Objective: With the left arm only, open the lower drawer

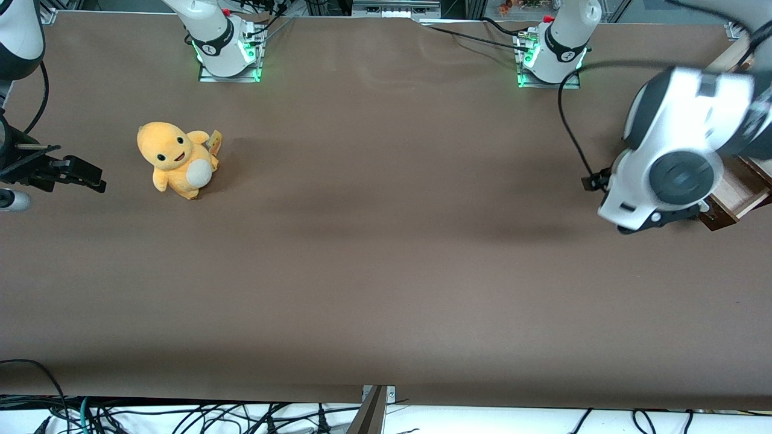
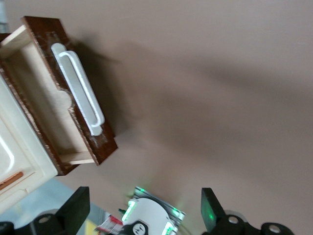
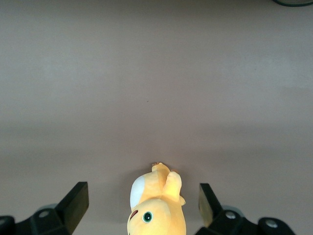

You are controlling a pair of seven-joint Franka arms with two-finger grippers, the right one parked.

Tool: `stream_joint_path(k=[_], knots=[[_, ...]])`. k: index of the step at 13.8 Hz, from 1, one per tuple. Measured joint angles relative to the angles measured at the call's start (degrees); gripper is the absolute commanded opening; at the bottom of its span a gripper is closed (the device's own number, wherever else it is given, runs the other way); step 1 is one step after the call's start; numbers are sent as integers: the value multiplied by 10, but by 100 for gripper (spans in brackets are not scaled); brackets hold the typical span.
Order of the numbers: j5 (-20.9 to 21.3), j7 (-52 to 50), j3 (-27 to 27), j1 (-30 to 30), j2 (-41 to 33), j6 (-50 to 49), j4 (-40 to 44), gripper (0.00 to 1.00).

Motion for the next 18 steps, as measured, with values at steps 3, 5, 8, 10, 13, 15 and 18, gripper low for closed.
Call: stream_joint_path(k=[3, 5, 8, 10, 13, 15, 18], knots=[[-98, 106, 6, 44, -49, 30, 0, 100], [-121, 187, 21, 60, -66, 94, -17, 100], [-136, 235, 31, 60, -113, 216, -108, 100], [-136, 237, 35, 50, -154, 248, -172, 100], [-137, 237, 69, 8, -189, 251, -204, 100], [-137, 238, 83, -3, -192, 253, -207, 100], [-137, 240, 84, -3, -189, 259, -207, 100]])
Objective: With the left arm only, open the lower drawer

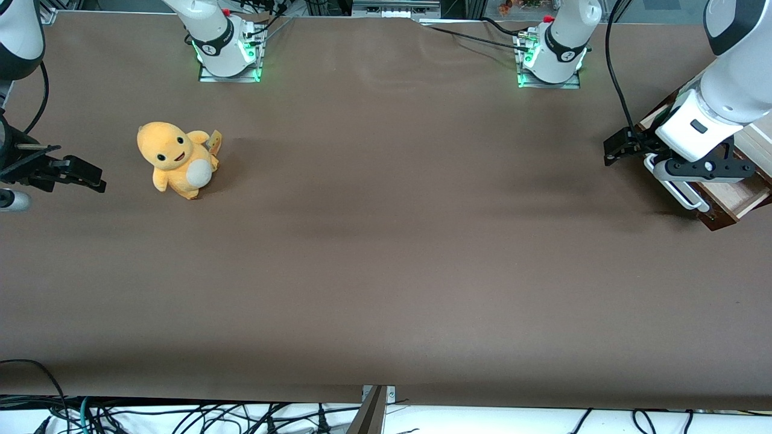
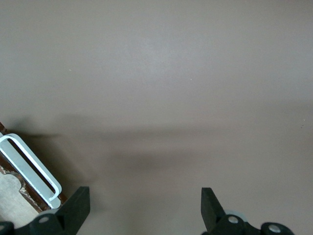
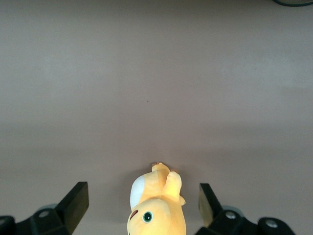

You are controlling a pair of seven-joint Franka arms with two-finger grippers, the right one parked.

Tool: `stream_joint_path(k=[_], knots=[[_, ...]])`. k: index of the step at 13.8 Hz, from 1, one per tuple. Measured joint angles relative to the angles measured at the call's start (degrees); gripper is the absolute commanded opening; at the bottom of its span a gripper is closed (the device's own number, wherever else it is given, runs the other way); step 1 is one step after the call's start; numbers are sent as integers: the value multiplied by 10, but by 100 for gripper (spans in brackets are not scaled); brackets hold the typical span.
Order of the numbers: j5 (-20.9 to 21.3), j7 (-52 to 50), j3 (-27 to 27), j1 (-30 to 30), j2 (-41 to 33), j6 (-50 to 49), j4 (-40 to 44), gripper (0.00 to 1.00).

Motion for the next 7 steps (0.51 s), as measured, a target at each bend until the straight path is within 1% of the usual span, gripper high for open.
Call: stream_joint_path(k=[7], knots=[[0, 0, 6, 0, 1, 0, 0, 100]])
